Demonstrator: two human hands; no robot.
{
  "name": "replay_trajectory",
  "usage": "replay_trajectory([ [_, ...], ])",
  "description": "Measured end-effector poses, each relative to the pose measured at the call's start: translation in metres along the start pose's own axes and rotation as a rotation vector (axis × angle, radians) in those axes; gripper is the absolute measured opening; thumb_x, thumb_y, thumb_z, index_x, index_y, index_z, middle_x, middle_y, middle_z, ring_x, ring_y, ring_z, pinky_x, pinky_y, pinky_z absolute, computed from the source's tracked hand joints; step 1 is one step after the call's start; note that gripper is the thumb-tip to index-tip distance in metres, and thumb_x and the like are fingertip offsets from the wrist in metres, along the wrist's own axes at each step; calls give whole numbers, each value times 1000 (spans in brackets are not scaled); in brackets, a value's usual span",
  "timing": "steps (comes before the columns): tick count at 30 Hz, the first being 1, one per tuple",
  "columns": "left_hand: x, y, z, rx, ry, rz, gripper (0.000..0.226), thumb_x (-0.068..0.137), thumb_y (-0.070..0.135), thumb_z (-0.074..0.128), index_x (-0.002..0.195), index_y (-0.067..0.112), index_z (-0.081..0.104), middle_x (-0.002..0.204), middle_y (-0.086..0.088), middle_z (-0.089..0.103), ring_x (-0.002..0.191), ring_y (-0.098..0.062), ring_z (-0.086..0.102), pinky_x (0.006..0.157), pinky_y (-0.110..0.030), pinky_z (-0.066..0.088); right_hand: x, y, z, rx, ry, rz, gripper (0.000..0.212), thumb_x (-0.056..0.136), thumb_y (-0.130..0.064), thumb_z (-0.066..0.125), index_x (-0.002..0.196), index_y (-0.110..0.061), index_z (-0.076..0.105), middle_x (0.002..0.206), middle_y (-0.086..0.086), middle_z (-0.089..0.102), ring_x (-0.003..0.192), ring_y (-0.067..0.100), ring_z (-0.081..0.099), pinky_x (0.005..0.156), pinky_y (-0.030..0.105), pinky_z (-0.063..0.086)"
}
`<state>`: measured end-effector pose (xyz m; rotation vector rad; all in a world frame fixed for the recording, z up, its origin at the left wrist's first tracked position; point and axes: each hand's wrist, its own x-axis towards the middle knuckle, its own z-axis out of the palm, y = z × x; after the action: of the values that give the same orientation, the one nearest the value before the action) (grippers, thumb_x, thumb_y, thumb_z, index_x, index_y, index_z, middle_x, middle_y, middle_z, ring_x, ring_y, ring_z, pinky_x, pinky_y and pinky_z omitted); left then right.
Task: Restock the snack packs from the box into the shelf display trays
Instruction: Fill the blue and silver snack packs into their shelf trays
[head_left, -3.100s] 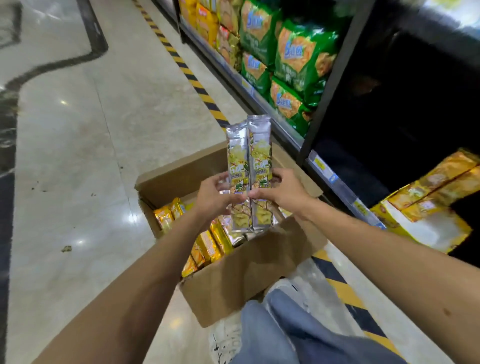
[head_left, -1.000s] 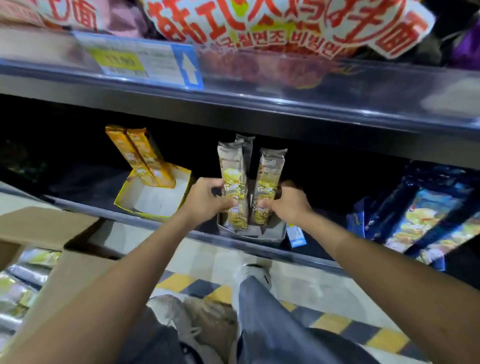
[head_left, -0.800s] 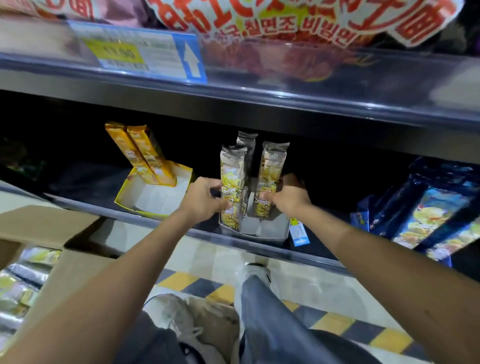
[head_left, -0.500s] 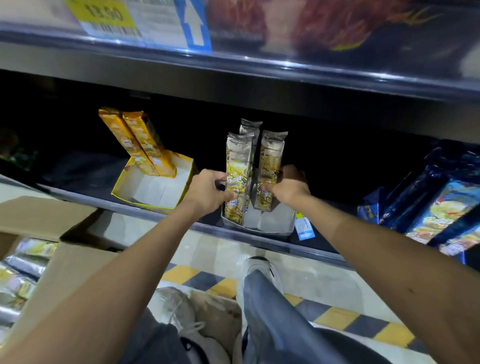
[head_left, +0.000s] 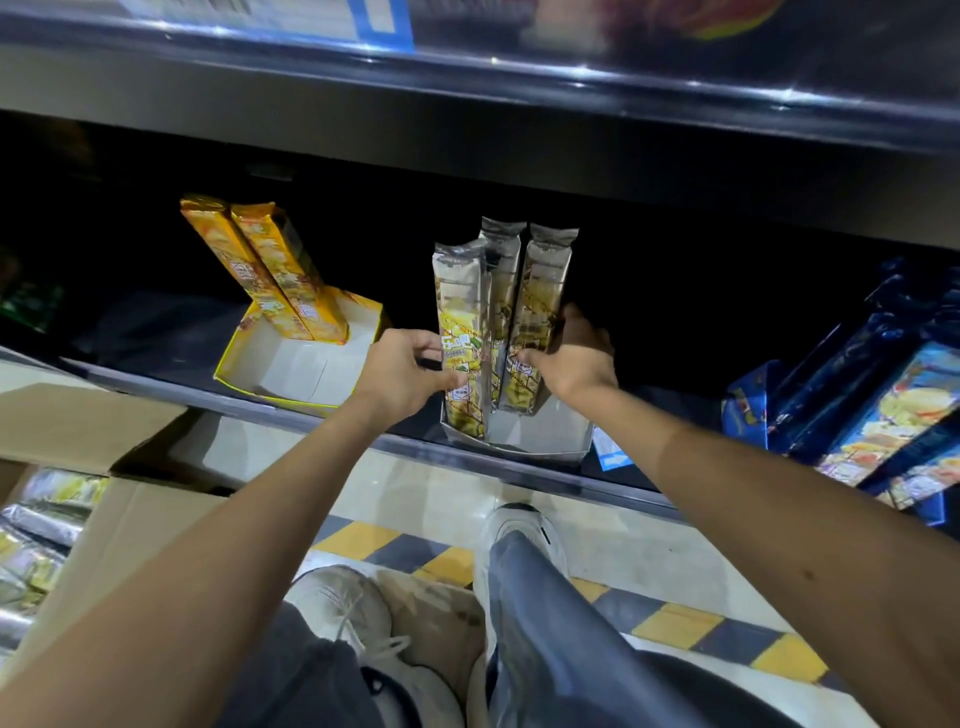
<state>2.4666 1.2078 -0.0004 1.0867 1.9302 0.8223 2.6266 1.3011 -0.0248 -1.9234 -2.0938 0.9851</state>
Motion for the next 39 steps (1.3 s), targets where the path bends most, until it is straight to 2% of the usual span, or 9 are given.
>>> replay_trajectory([
  [4,0,1,1,-62,10,-29,45,73,8,79,64,14,35,71,-6,31,69,-19,29,65,-31,35,-3,-3,-2,-53,3,-43,75,85,-42,64,144,-16,26,144,11,42,131,33,40,97,36,41],
  [13,1,2,2,-69,36,-73,39,72,7,80,67,19,43,64,2,38,69,-18,36,67,-33,41,-4,0,-7,-145,-30,-67,81,86,-46,61,147,-15,17,147,11,38,132,33,40,95,38,43],
  [20,2,4,0,-37,-5,-65,44,71,8,81,63,15,37,61,0,34,68,-20,32,65,-32,37,-8,2,-8,-169,-25,-73,82,84,-47,64,146,-17,18,143,12,43,125,35,48,88,39,47],
  [26,-2,10,0,-34,-27,-104,39,72,7,79,66,15,42,60,1,35,61,-17,32,64,-30,35,-14,1,-6,-182,-49,-38,81,83,-49,63,146,-20,20,136,14,49,118,37,52,86,38,48],
  [28,-3,10,0,-41,-26,-106,31,72,6,79,74,12,49,60,2,37,59,-15,33,65,-31,36,-15,-2,-3,-187,-34,-29,80,83,-48,64,144,-20,21,134,15,50,114,37,54,84,39,52],
  [29,-3,10,-1,-34,-21,-106,29,71,7,80,84,9,54,62,2,40,61,-15,35,66,-32,38,-16,-3,-2,-192,-22,-26,79,82,-48,65,143,-19,22,132,15,51,113,37,55,83,40,52],
  [31,-3,11,-4,-5,-6,-107,42,69,8,81,104,5,58,72,-1,50,70,-17,44,73,-34,44,-17,-3,-4,-212,-6,-23,78,82,-49,65,141,-19,25,132,14,51,114,37,55,83,39,52],
  [35,-13,16,-14,120,22,-96,48,71,19,81,114,10,61,93,-2,61,93,-20,59,87,-30,48,-26,-2,-18,-260,21,-20,70,84,-51,60,139,-19,32,130,12,53,117,33,53,86,33,47],
  [39,-33,29,-33,358,54,-57,58,83,31,71,134,14,49,126,-7,59,118,-26,55,98,-33,44,-51,-20,-40,-282,48,-32,47,87,-47,56,119,-13,51,115,13,60,109,32,57,81,32,48],
])
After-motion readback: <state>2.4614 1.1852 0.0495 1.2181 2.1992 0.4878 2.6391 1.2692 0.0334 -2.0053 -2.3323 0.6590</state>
